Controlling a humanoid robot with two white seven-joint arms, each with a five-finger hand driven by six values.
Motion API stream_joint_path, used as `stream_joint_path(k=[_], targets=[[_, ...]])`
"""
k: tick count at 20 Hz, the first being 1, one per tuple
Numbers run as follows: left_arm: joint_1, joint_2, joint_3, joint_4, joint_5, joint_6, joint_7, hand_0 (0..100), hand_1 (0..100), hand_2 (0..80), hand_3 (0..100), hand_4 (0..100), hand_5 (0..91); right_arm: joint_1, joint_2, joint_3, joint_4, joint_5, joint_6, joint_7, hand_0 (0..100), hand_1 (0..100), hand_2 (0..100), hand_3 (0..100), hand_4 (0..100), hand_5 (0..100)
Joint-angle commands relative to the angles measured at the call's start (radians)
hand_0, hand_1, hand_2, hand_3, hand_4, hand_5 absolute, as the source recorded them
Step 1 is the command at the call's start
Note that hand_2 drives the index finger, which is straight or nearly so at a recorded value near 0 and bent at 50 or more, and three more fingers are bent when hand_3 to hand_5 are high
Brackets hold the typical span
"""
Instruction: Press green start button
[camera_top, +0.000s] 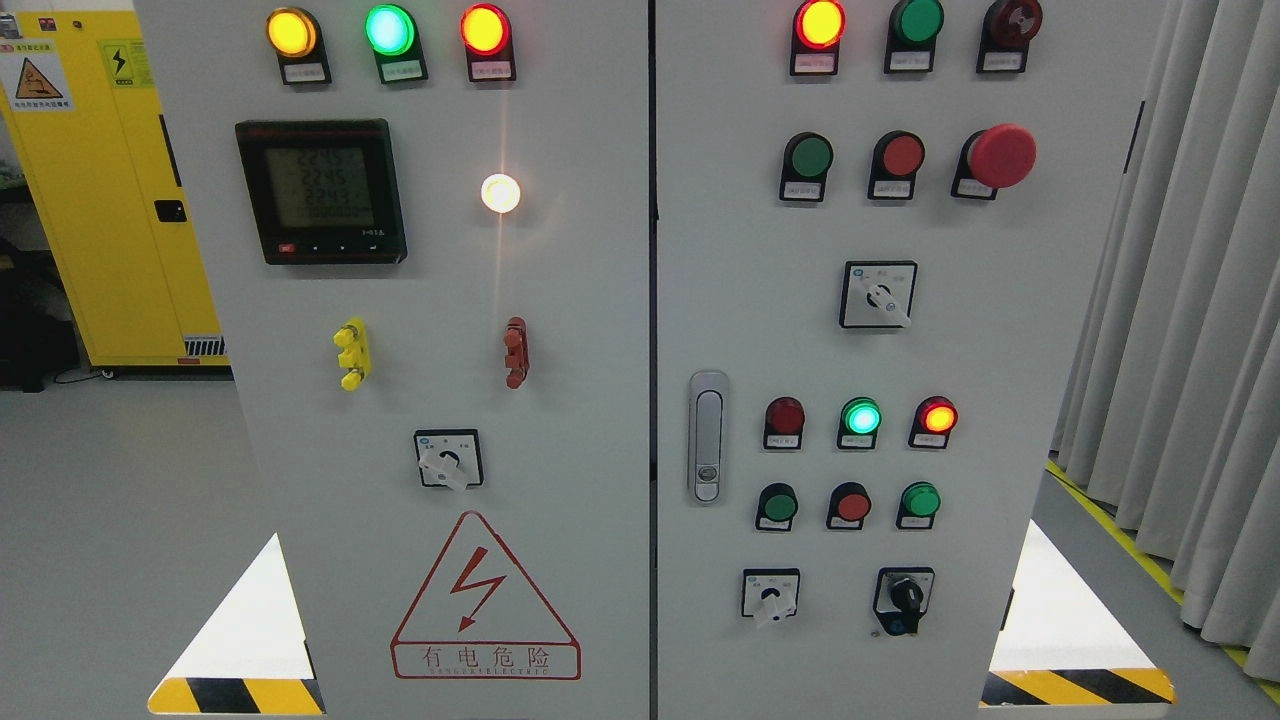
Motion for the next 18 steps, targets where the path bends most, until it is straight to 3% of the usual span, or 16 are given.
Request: stream_joint_path(k=[1,4,7,11,16,17,18], targets=[[-0.034,-0.017,0.0,-0.025,0.0,0.006,0.001,12,56,0.0,0,0,0.0,0.007,-0.017,0.036,-0.391,0.179,-0.087,0.001,14,44,0,0,0,0],[-0.034,-0.026,0.001,-0.025,0.0,0.006,0.001,12,56,0.0,0,0,0.0,-0.019,-0.018,0.036,-0.457,0.242,-0.099,0.002,14,45,0,0,0,0],[-0.032,-0.028,0.0,-0.025,0.0,0.006,0.001,12,56,0.0,0,0,0.0,-0.103,-0.027,0.036,-0.472,0.317,-0.099,0.004,14,46,0,0,0,0],[-0.032,-0.051,0.0,-0.025,0.0,0.006,0.001,12,56,0.0,0,0,0.0,-0.185,-0.029,0.036,-0.526,0.432,-0.101,0.004,17,50,0,10,11,0],[-0.032,-0.071,0.0,-0.025,0.0,0.006,0.001,12,56,0.0,0,0,0.0,-0.248,-0.049,0.03,-0.601,0.552,-0.101,-0.002,20,55,0,22,26,15],[-0.032,-0.078,0.0,-0.025,-0.001,0.006,0.001,12,56,0.0,0,0,0.0,-0.265,-0.049,0.028,-0.61,0.572,-0.101,-0.005,21,56,0,34,39,28],[-0.032,-0.081,0.0,-0.025,-0.001,0.006,0.001,12,56,0.0,0,0,0.0,-0.283,-0.047,0.024,-0.618,0.592,-0.101,-0.007,21,57,0,36,41,31]])
